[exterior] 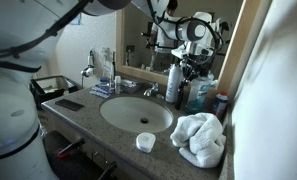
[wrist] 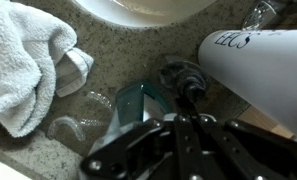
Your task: Push the nozzle on the black bottle then place it on the left side of the counter
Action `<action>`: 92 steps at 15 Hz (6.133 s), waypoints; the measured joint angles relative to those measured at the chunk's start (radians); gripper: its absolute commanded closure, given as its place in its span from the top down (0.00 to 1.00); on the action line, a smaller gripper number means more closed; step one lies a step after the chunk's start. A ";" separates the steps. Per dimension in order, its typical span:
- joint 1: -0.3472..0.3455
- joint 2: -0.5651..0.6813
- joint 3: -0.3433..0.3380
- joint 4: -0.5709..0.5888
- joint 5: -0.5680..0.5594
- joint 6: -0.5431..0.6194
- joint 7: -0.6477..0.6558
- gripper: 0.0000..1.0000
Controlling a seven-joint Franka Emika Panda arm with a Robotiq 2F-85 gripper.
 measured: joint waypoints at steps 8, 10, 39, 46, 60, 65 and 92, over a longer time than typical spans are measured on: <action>0.001 0.001 -0.013 -0.002 0.000 0.043 0.050 0.06; 0.004 -0.001 -0.013 0.001 0.000 0.050 0.050 0.06; 0.044 -0.049 -0.024 -0.004 -0.021 0.012 0.448 0.01; 0.044 -0.049 -0.024 -0.012 -0.022 0.011 0.503 0.00; 0.044 -0.049 -0.024 -0.029 -0.022 0.009 0.506 0.00; 0.048 -0.049 -0.024 -0.034 -0.042 0.015 0.511 0.00; 0.060 -0.047 -0.024 -0.042 -0.080 0.035 0.594 0.00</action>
